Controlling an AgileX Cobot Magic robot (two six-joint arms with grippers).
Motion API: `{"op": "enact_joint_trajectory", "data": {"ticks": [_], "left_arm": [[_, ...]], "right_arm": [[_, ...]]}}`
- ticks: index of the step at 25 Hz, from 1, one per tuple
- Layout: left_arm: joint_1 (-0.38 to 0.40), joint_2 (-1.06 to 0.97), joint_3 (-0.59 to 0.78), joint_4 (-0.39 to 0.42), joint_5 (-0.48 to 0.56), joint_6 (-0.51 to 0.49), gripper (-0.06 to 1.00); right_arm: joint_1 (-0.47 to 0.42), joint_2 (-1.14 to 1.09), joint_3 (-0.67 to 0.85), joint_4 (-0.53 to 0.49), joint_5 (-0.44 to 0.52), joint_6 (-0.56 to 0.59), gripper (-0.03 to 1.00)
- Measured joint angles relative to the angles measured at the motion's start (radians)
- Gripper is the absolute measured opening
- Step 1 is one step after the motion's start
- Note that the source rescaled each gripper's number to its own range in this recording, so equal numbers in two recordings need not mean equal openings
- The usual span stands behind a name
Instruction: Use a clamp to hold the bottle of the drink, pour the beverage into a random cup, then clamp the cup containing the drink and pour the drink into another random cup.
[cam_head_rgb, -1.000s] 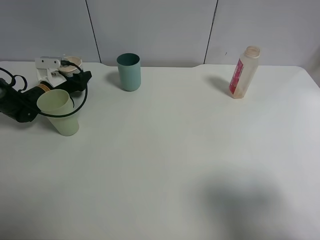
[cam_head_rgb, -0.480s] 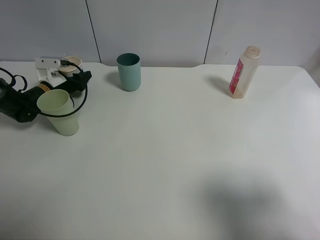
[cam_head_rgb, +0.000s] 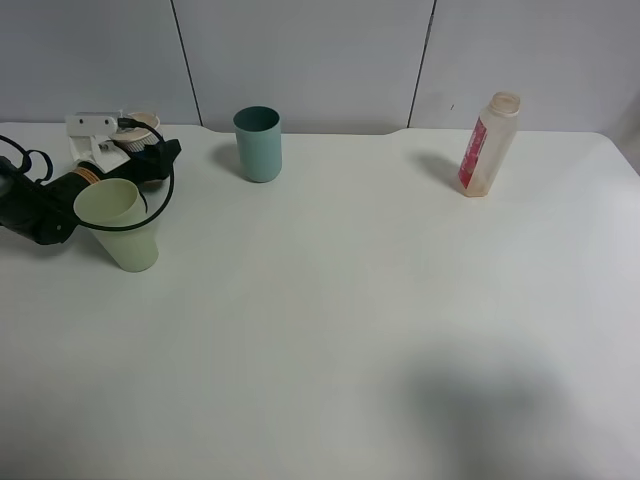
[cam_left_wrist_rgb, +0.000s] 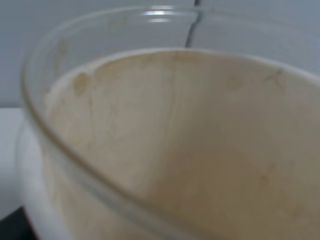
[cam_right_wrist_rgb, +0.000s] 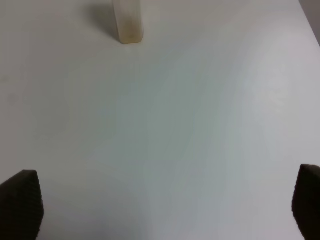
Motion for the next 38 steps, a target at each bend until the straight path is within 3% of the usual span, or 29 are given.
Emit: {"op": "enact_joint_trajectory", "data": {"ticks": [5, 9, 11, 38], "left_arm": [[0.000, 0.000, 0.000, 0.001, 0.000, -0.009, 0.28], [0.000, 0.000, 0.005, 0.001, 0.000, -0.069, 0.49], [0.000, -0.006, 0.024, 0.000, -0.002, -0.078, 0.52], [0.000, -0.205, 0.105, -0.006, 0.000, -0.098, 0.54]], "right_arm": [[0.000, 0.000, 0.000, 0.000, 0.000, 0.000, 1.00], [0.000, 0.000, 0.000, 0.000, 0.000, 0.000, 1.00], [0.000, 0.000, 0.000, 0.000, 0.000, 0.000, 1.00], [0.000, 0.000, 0.000, 0.000, 0.000, 0.000, 1.00]]}}
